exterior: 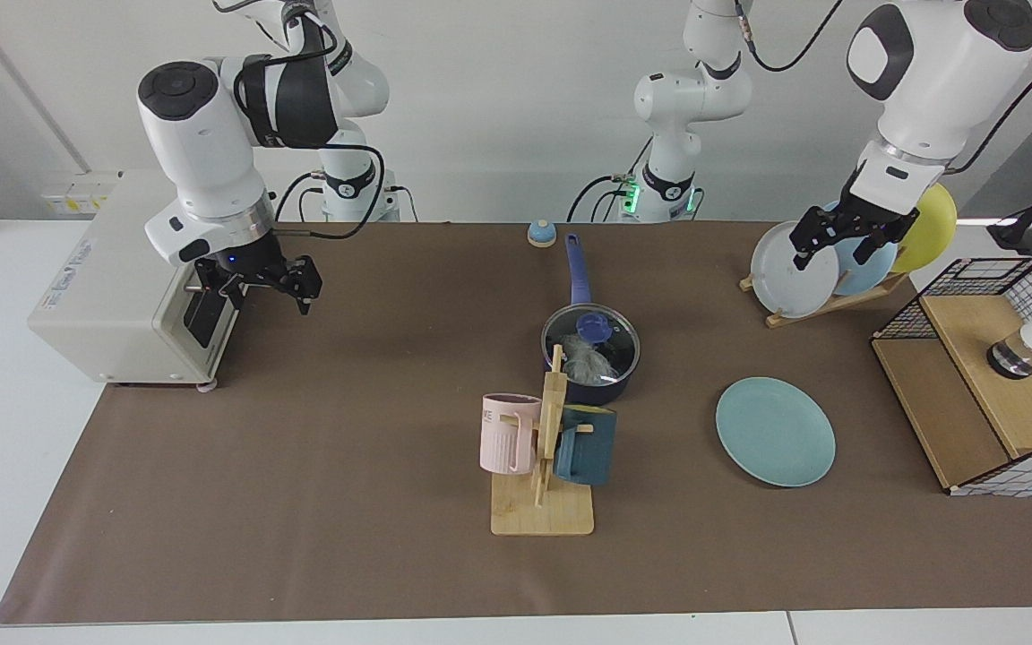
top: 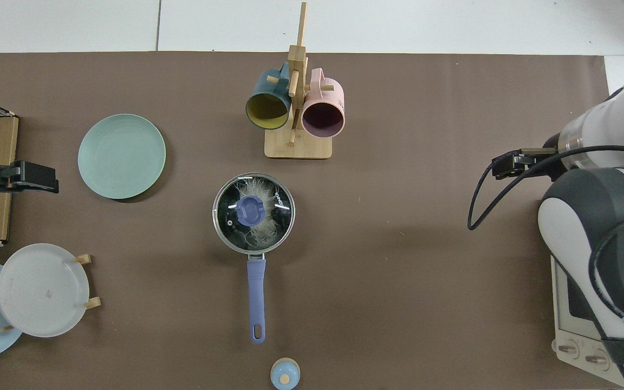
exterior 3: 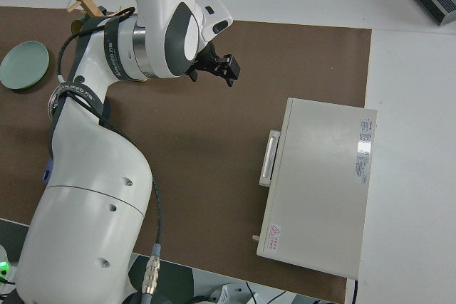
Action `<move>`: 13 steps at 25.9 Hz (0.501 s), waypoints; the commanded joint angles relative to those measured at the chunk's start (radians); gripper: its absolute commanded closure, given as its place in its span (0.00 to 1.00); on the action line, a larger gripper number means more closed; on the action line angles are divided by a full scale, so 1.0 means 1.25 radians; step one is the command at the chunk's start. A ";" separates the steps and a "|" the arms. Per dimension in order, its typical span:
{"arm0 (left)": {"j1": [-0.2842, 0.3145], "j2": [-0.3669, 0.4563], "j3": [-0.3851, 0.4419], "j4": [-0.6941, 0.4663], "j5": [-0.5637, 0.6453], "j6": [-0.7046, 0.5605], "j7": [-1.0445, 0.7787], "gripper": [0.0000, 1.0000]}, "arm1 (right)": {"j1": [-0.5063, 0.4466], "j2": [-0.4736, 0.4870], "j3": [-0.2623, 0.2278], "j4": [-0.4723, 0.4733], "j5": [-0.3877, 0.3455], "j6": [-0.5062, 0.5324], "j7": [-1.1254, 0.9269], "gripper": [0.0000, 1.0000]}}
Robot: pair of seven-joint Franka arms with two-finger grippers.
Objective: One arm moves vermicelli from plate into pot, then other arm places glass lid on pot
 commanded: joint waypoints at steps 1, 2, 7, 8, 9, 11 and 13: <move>-0.012 -0.012 0.010 -0.008 -0.008 -0.006 0.006 0.00 | 0.012 -0.021 -0.001 -0.015 0.016 -0.015 -0.033 0.00; -0.012 -0.012 0.011 -0.008 -0.008 -0.005 0.006 0.00 | 0.012 -0.022 -0.001 -0.015 0.022 -0.018 -0.030 0.00; -0.012 -0.012 0.010 -0.008 -0.008 -0.006 0.006 0.00 | 0.015 -0.036 -0.001 -0.022 0.034 -0.052 -0.012 0.00; -0.012 -0.012 0.011 -0.007 -0.008 -0.006 0.006 0.00 | 0.019 -0.036 -0.001 -0.022 0.034 -0.052 -0.008 0.00; -0.012 -0.012 0.010 -0.007 -0.008 -0.006 0.006 0.00 | 0.020 -0.037 -0.001 -0.021 0.034 -0.049 -0.006 0.00; -0.012 -0.012 0.011 -0.008 -0.008 -0.006 0.006 0.00 | 0.020 -0.036 -0.001 -0.018 0.034 -0.039 0.001 0.00; -0.012 -0.012 0.010 -0.008 -0.008 -0.006 0.006 0.00 | 0.020 -0.037 -0.001 -0.018 0.034 -0.027 0.012 0.00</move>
